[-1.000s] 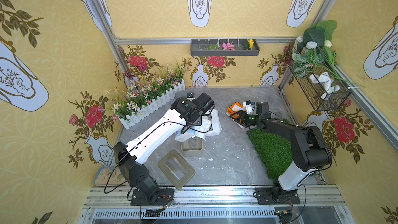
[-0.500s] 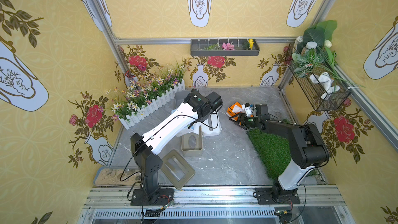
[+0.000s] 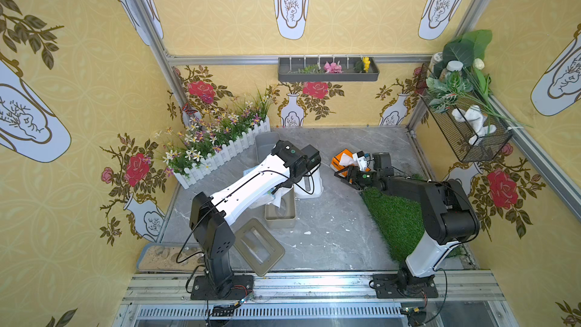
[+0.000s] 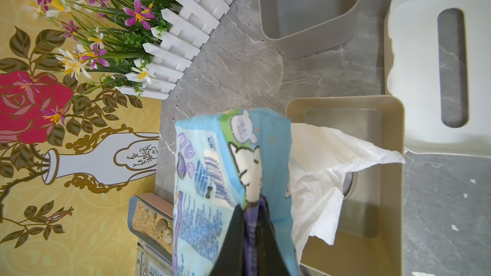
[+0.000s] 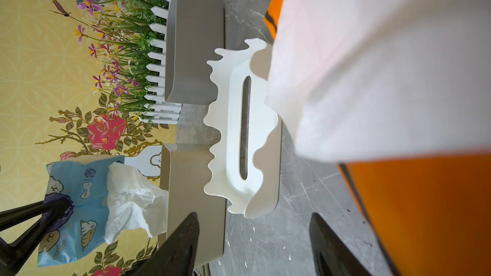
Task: Put the tissue paper into the tissue box
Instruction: Place the paper towel in the tissue box.
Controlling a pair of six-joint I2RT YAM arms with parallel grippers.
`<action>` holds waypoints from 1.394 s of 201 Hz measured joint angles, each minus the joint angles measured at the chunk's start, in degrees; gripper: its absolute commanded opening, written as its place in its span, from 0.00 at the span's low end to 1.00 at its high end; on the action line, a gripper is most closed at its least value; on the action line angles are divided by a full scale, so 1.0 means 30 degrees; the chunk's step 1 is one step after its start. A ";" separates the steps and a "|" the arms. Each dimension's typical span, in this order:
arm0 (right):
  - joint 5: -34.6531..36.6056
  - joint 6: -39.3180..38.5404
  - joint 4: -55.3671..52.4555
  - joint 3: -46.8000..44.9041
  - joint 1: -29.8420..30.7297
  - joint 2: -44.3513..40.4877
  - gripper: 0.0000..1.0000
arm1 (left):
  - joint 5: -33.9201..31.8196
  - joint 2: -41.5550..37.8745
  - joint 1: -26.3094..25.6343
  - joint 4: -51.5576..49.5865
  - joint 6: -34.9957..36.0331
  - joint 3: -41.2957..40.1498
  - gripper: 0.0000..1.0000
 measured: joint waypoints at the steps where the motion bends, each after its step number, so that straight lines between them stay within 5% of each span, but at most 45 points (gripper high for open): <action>1: 0.0000 0.0000 0.0000 0.0000 0.0000 0.0000 0.67 | 0.0007 0.0044 -0.0007 0.0000 0.0000 0.0015 0.00; 151: -0.0379 0.0095 0.0918 -0.1078 0.0007 -0.0379 0.68 | 0.0670 0.6113 -0.0874 0.0000 0.2164 0.3708 0.00; 280: -0.0517 0.0393 0.1486 -0.1705 0.0007 -0.0554 0.67 | 0.1297 0.7730 -0.1814 0.0000 0.1960 0.3446 0.00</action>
